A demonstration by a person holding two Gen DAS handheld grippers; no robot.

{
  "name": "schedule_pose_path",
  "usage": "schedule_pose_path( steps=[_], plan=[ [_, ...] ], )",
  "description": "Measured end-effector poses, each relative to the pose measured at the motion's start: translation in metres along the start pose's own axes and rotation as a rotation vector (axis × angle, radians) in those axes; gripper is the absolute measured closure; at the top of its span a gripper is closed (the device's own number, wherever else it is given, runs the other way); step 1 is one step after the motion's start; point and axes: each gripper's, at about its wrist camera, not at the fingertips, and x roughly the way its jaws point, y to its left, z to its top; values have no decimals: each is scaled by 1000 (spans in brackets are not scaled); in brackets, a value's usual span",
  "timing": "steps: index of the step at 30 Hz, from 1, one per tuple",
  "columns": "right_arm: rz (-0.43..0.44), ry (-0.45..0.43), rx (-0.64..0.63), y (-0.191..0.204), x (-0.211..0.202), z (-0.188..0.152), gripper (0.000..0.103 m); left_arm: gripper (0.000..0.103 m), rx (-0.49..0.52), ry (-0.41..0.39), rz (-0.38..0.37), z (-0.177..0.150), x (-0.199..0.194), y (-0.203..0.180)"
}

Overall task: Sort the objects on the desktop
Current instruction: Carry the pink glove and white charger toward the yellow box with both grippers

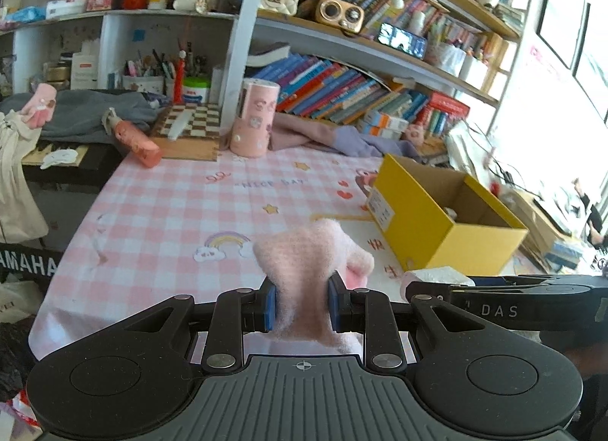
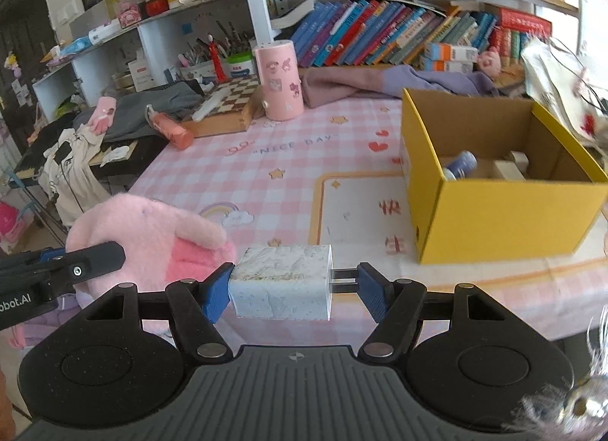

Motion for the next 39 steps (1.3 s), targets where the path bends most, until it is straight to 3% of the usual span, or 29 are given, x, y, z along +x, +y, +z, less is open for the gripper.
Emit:
schedule_pose_path(
  steps=[6, 27, 39],
  plan=[
    [-34, 23, 35, -5, -15, -20, 37, 78, 51, 72, -57, -13, 3, -15],
    [-212, 37, 170, -47, -66, -68, 37, 78, 221, 159, -273, -32, 18, -82],
    [-237, 29, 205, -59, -75, -73, 37, 78, 254, 149, -285, -31, 21, -95]
  ],
)
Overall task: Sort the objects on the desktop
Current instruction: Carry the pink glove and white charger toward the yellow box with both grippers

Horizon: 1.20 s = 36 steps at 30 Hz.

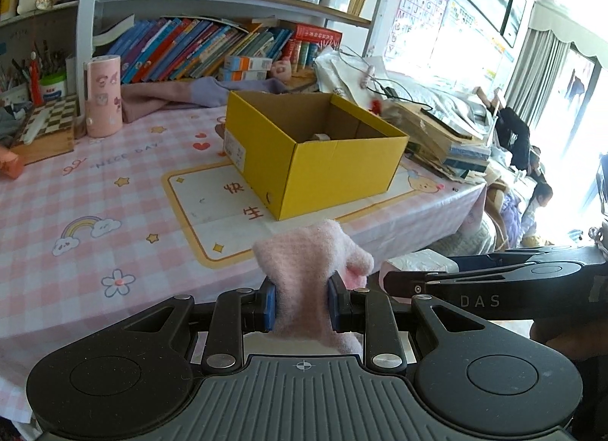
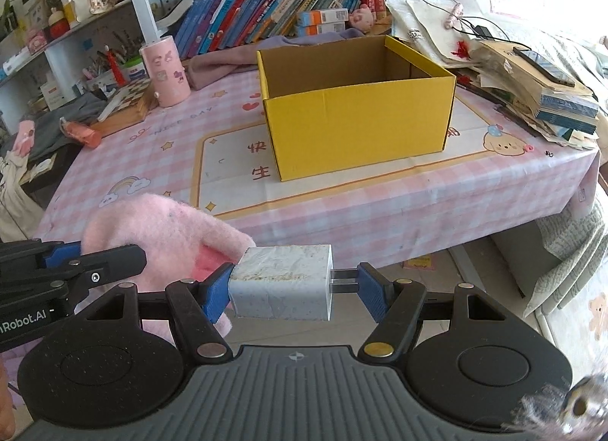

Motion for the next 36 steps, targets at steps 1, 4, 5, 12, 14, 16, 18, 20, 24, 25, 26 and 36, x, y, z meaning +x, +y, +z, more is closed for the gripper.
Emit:
schedule_pose_path(
  steps=[1, 4, 5, 12, 14, 16, 18, 20, 24, 25, 26, 36],
  plan=[
    [0, -1, -2, -1, 0, 1, 37, 78, 2, 0, 0, 2, 2, -1],
    [-3, -4, -2, -5, 1, 4, 37, 78, 10, 2, -5, 6, 8, -7],
    [-4, -5, 0, -8, 1, 5, 37, 78, 13, 3, -7, 7, 10, -8],
    [-13, -6, 16, -27, 7, 13, 37, 78, 36, 16, -19, 17, 28, -22],
    [-13, -2, 22, -32, 9, 14, 37, 78, 45, 28, -27, 18, 35, -27],
    [-17, 0, 33, -41, 11, 16, 37, 78, 61, 39, -34, 21, 43, -33],
    [-22, -3, 51, -49, 13, 19, 37, 78, 83, 47, -38, 24, 50, -40],
    [-28, -8, 75, -60, 14, 21, 37, 78, 106, 54, -43, 27, 58, -47],
    [-38, -4, 117, -81, 20, 27, 37, 78, 155, 59, -49, 35, 73, -63],
    [-39, -4, 124, -86, 21, 28, 37, 78, 163, 60, -49, 38, 77, -67],
    [-39, -4, 130, -91, 22, 30, 37, 78, 166, 62, -51, 41, 81, -70],
    [-22, -52, 115, -132, 34, 67, 37, 78, 110, -17, -66, 82, 111, -95]
  ],
)
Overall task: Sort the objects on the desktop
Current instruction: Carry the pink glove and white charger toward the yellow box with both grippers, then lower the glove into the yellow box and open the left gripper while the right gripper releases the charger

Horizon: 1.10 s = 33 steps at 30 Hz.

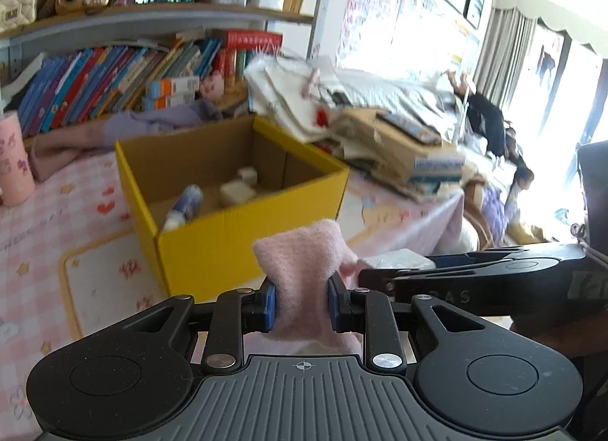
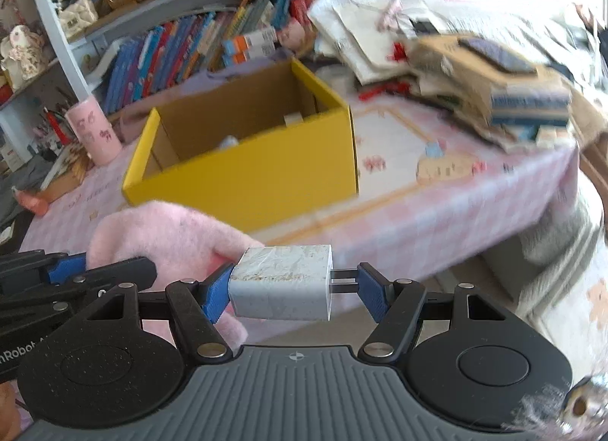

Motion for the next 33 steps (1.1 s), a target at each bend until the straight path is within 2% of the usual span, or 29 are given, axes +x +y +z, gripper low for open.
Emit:
schedule_pose_path(
  steps=[9, 14, 18, 22, 25, 33],
  plan=[
    [110, -99, -129, -7, 14, 62, 37, 78, -55, -96, 75, 41, 14, -5],
    [180, -134, -180, -10, 29, 95, 37, 78, -75, -141, 150, 59, 23, -3],
    [226, -140, -223, -8, 49, 114, 37, 78, -40, -166, 232, 74, 38, 3],
    [265, -115, -287, -3, 82, 135, 37, 78, -37, -134, 305, 84, 63, 19],
    [271, -85, -364, 4, 111, 147, 37, 77, -53, -81, 344, 86, 87, 32],
    [249, 67, -551, 20, 185, 159, 37, 75, -56, 104, 381, 74, 142, 57]
  ],
)
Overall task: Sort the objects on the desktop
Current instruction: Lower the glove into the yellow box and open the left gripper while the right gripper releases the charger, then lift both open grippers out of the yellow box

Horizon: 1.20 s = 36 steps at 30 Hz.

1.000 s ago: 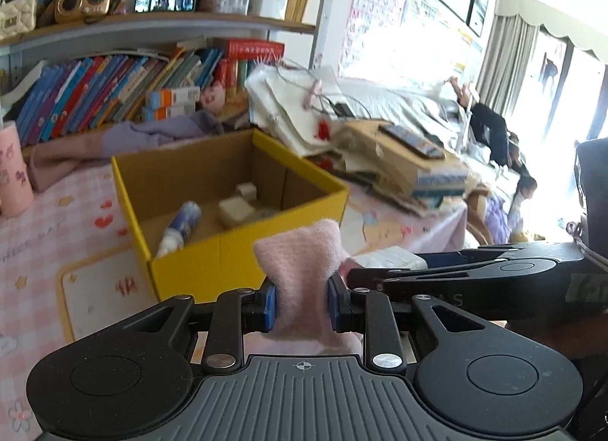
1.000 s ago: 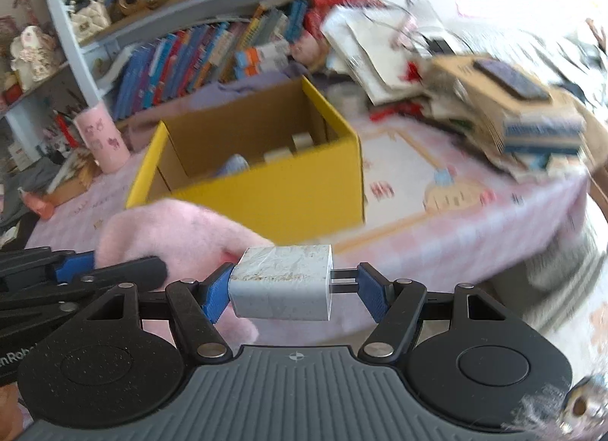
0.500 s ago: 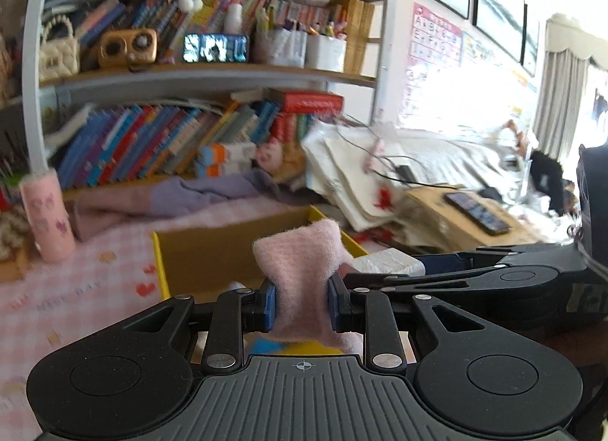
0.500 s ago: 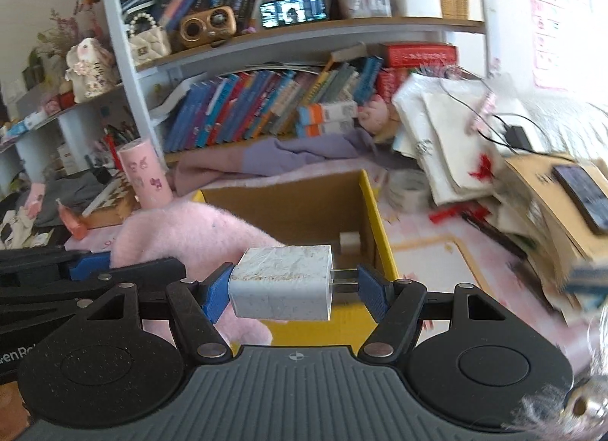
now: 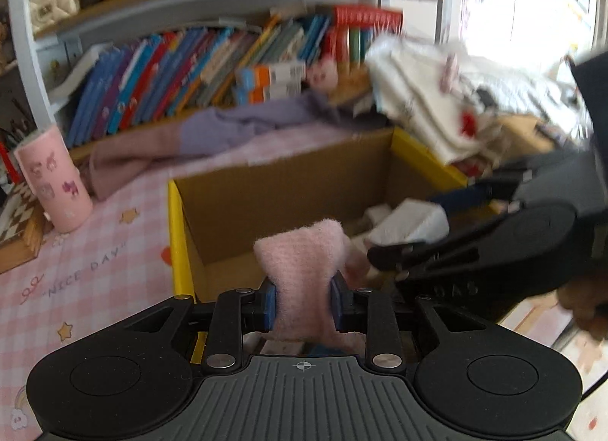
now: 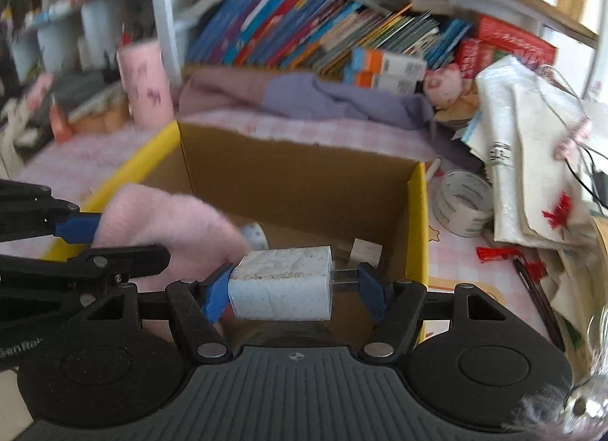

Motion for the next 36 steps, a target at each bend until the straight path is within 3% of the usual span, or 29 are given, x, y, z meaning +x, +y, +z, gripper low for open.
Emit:
schedule_pose_path(
  steps=[9, 11, 13, 23, 29, 36],
  plan=[
    [8, 93, -83, 0, 30, 11, 37, 69, 17, 46, 33, 1, 15, -1],
    [1, 92, -83, 0, 31, 12, 36, 53, 27, 41, 42, 1, 15, -3],
    [8, 87, -72, -1, 31, 13, 37, 48, 30, 23, 56, 2, 13, -5],
    [3, 21, -35, -8, 20, 21, 36, 14, 24, -78, 127, 8, -7, -7],
    [-8, -53, 35, -15, 0, 18, 34, 7, -34, -185, 163, 10, -32, -6],
    [-17, -127, 105, -16, -33, 10, 30, 3, -107, -239, 206, -3, -64, 0]
  ],
)
